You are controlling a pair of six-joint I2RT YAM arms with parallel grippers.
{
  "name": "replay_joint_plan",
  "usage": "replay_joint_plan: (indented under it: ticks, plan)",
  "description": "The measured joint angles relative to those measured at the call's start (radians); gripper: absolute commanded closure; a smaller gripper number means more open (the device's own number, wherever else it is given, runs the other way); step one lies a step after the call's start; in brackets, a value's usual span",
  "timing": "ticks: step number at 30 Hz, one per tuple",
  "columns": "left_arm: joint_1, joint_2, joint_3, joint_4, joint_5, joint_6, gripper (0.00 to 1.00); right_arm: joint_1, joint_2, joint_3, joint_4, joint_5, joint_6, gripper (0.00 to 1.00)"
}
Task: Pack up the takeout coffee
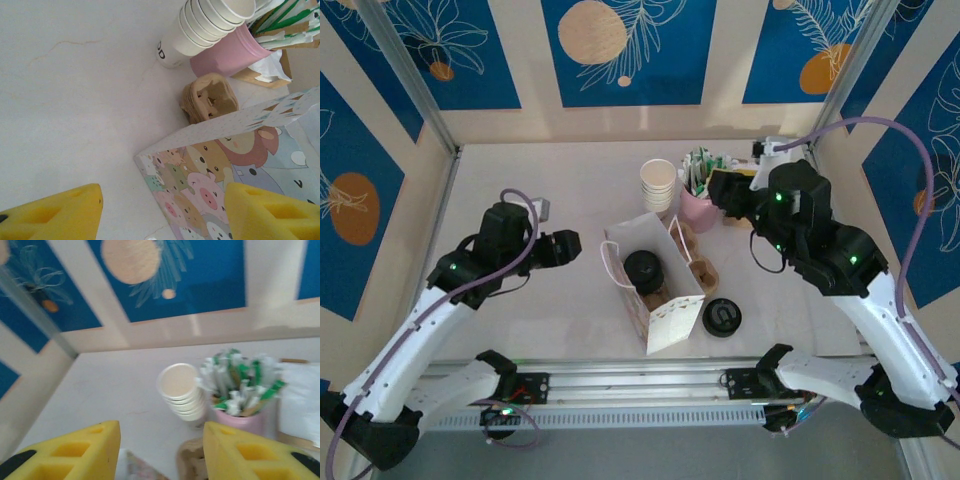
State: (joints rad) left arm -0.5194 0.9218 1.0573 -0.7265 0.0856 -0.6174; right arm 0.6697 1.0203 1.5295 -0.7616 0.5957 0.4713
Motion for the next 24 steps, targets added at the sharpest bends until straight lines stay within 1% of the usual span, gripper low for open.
replay_joint_plan:
  ticks: [2, 5, 9, 12, 15, 17, 20, 24]
  plan:
    - [0.0, -0.011, 0.001, -0.003, -0.014, 0.003, 0.34, -0.072, -0.002, -0.016, -0.013, -0.02, -0.008, 0.49]
    - [-0.001, -0.019, 0.003, -0.019, -0.025, 0.007, 0.34, -0.212, 0.005, -0.06, -0.017, -0.097, -0.011, 0.51]
    - [-0.001, -0.025, 0.012, -0.042, -0.037, 0.013, 0.34, -0.38, 0.044, -0.134, -0.007, -0.213, -0.004, 0.58]
    - [-0.001, -0.031, 0.019, -0.056, -0.043, 0.018, 0.34, -0.462, 0.092, -0.17, 0.01, -0.291, 0.005, 0.61]
    - [-0.001, -0.036, 0.023, -0.071, -0.047, 0.021, 0.35, -0.514, 0.145, -0.181, 0.043, -0.358, 0.009, 0.66]
    - [-0.001, -0.037, 0.024, -0.079, -0.047, 0.023, 0.35, -0.533, 0.179, -0.181, 0.067, -0.393, 0.003, 0.67]
    - [-0.001, -0.036, 0.025, -0.086, -0.047, 0.025, 0.35, -0.539, 0.241, -0.169, 0.089, -0.429, -0.019, 0.68]
    - [-0.001, -0.035, 0.029, -0.099, -0.047, 0.025, 0.35, -0.539, 0.359, -0.094, 0.088, -0.467, -0.059, 0.68]
